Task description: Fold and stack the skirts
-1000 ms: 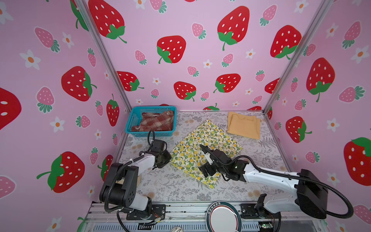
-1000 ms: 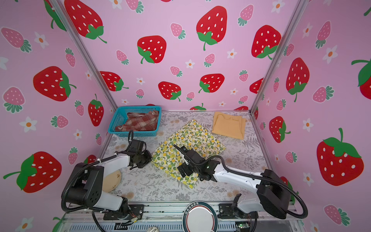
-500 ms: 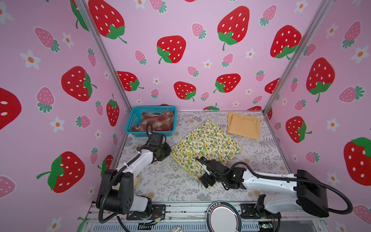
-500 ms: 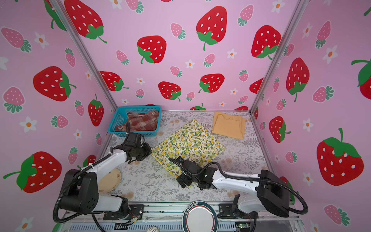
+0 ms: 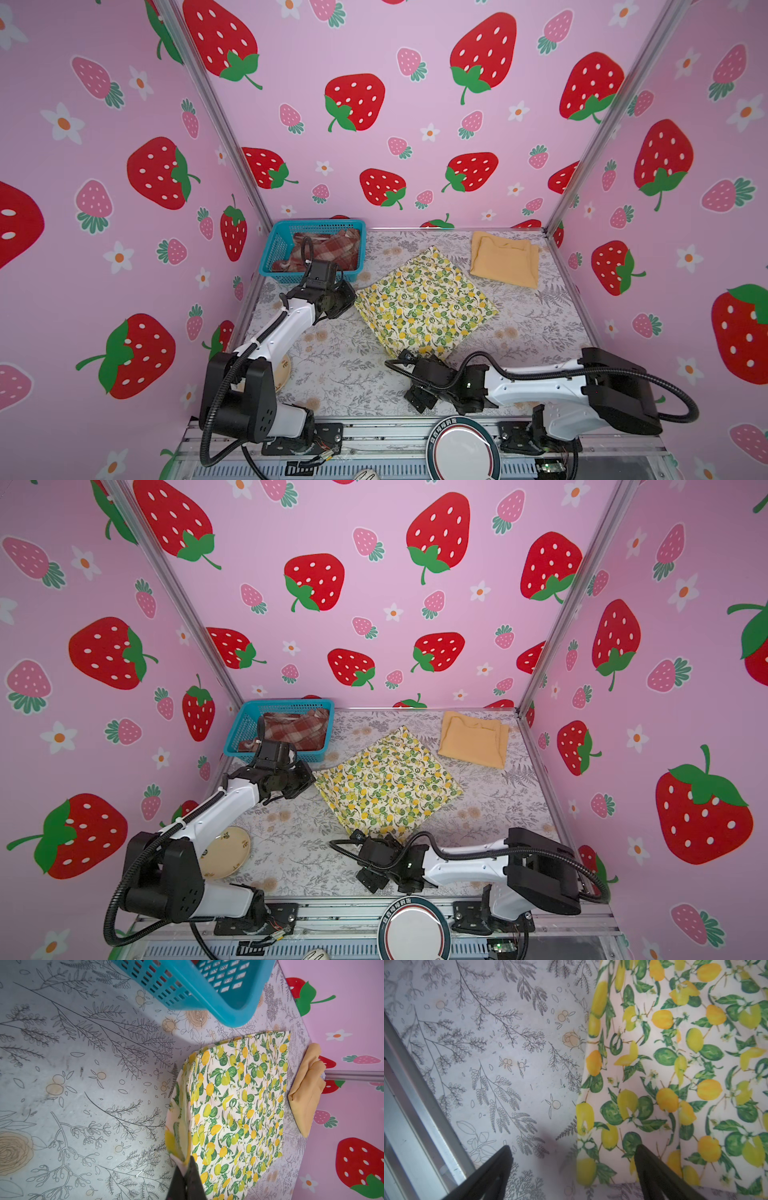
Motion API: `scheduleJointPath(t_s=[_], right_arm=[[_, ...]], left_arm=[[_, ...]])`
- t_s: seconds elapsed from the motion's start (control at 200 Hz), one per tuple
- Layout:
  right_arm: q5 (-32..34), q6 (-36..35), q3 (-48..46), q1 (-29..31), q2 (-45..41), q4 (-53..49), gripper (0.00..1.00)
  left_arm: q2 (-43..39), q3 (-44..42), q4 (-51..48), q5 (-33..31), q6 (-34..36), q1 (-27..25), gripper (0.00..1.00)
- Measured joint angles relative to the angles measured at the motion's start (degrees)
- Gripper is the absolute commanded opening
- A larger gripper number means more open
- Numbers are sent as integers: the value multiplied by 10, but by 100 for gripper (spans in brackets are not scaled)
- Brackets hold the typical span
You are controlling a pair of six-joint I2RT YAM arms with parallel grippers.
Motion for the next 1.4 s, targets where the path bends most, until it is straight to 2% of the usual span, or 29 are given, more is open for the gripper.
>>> scheduleJointPath(t_s=[0.365, 0.505, 0.615, 0.765, 0.79, 1.026, 1.201, 1.396], right_arm=[[54, 35, 18, 5, 43, -15, 76], [60, 42, 19, 5, 56, -20, 62], [65, 48, 19, 5, 56, -23, 56], [73, 54, 19, 5, 56, -26, 52], [74, 54, 19, 5, 56, -26, 48], [78, 62, 18, 5, 57, -28, 32], [77, 64, 18, 5, 60, -27, 14], [73, 64, 18, 5, 59, -28, 11]], left_arm=[[2, 12, -9, 7, 0, 0, 0], [2, 13, -11, 7, 0, 0, 0], [2, 19, -15, 8, 0, 0, 0], [2, 27, -19, 7, 0, 0, 0], [2, 28, -19, 7, 0, 0, 0], [2, 30, -20, 8, 2, 0, 0], [2, 30, -20, 8, 2, 0, 0], [2, 30, -20, 9, 8, 0, 0]])
